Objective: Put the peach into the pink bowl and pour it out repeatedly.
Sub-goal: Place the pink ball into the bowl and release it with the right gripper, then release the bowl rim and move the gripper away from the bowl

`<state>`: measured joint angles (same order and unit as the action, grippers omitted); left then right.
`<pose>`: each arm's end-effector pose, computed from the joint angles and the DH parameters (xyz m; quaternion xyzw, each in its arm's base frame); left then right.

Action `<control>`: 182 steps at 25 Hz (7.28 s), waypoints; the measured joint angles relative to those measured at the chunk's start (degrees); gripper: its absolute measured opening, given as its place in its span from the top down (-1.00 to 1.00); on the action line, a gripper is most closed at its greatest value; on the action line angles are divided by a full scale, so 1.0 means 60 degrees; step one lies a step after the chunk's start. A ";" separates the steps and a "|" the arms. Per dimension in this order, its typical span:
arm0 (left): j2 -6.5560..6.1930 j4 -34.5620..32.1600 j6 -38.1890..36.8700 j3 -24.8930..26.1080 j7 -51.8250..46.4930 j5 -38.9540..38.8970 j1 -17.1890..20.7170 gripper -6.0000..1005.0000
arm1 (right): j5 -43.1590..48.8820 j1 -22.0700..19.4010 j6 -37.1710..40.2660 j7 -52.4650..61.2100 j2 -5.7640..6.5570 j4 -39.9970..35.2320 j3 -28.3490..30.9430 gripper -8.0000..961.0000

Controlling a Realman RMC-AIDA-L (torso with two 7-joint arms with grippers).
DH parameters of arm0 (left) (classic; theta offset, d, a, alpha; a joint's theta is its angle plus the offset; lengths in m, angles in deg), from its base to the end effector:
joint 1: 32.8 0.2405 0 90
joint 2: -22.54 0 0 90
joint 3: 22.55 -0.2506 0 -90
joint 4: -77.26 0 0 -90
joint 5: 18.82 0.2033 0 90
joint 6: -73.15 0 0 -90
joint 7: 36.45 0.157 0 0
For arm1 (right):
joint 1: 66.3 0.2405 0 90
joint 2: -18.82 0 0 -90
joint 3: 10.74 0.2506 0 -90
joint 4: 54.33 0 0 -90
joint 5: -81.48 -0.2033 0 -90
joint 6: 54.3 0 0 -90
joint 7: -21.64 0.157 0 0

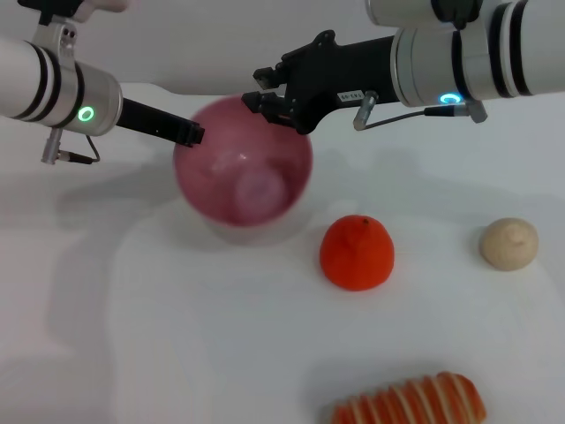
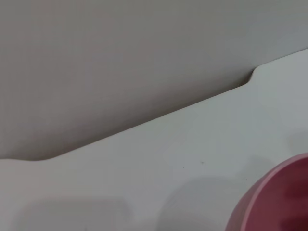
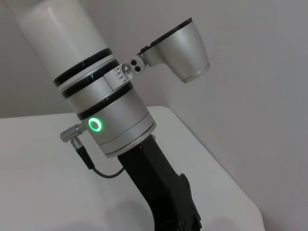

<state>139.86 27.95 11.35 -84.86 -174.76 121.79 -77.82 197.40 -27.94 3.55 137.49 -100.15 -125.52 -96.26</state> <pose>-0.2009 0.4350 -0.0058 -0.8794 -0.3919 0.0013 0.2704 0.0731 0.3912 -0.0393 -0.9704 0.0600 0.1124 0.2050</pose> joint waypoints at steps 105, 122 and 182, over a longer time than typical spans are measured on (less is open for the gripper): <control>0.0072 0.0734 0.6461 -0.9166 1.8215 -2.1671 0.3144 0.70 | -1.4486 -0.4129 0.4649 -1.0649 0.0060 0.6432 0.4814 0.19; -0.0001 0.1236 0.9413 -0.8450 1.5839 -2.1649 0.1316 0.69 | -1.4317 -0.3652 0.4388 -1.0939 0.0113 0.6932 0.4807 0.19; -0.0041 0.1200 1.8510 -0.0861 2.8647 -2.9800 -0.0570 0.68 | -1.3532 -0.1943 0.1725 -1.1450 0.0238 0.7656 0.4818 0.19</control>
<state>139.62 35.15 122.41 -90.03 -2.88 -57.01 -81.24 116.20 -39.59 13.90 68.79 -98.72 -79.58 -67.35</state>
